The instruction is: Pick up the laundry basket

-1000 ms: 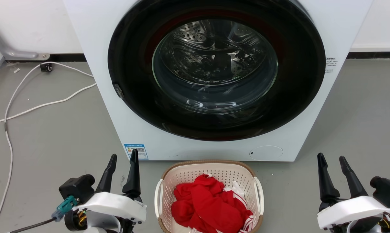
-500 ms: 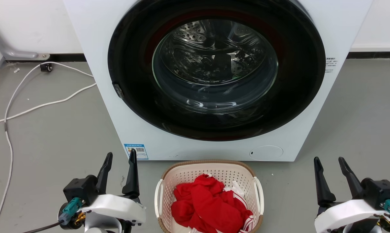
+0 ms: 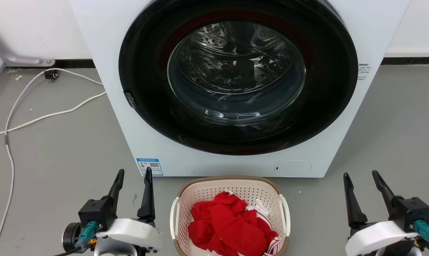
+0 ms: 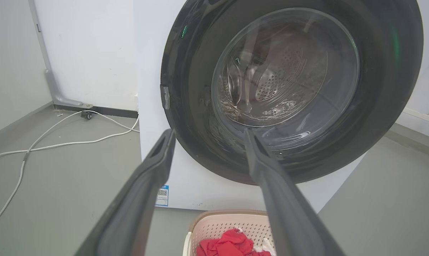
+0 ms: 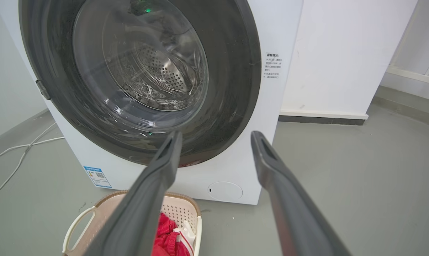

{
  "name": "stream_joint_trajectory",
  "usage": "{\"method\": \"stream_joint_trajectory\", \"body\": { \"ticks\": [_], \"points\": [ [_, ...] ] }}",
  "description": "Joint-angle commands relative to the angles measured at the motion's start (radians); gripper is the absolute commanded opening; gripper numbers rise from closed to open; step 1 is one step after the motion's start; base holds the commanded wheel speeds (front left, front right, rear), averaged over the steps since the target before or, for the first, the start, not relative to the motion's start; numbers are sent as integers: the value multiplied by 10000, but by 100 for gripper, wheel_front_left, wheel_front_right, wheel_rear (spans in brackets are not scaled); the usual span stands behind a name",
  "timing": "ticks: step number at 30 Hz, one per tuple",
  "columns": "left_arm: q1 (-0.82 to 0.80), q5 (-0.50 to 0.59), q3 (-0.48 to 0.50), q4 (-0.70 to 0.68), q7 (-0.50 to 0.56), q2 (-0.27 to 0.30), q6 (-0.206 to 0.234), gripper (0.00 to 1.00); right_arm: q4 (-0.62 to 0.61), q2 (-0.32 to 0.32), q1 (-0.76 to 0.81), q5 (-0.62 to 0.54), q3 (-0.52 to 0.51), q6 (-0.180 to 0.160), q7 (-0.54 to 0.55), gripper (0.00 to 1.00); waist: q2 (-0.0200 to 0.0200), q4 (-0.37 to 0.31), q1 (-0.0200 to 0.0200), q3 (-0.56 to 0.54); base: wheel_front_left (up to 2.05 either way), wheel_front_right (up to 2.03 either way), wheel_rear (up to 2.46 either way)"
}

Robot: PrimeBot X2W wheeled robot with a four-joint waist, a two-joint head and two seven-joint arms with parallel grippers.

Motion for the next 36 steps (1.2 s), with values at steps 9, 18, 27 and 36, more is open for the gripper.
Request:
{"method": "stream_joint_trajectory", "body": {
  "ticks": [9,18,27,36],
  "points": [
    [73,721,-54,30,-219,-24,85,100,-139,37,131,-802,45,-4,-107,100,0,-30,0,-5,0,0,0],
    [91,1107,-96,112,-379,-33,157,100,-100,43,185,-1195,53,-5,-210,100,0,-73,0,3,0,0,0],
    [116,1049,-156,176,-418,-34,236,100,22,44,183,-994,32,-5,-263,100,0,-58,0,-4,0,0,0],
    [120,1025,-165,241,-418,-35,275,100,91,44,116,-950,20,-5,-241,100,0,-34,0,3,0,0,0]
  ]
}}
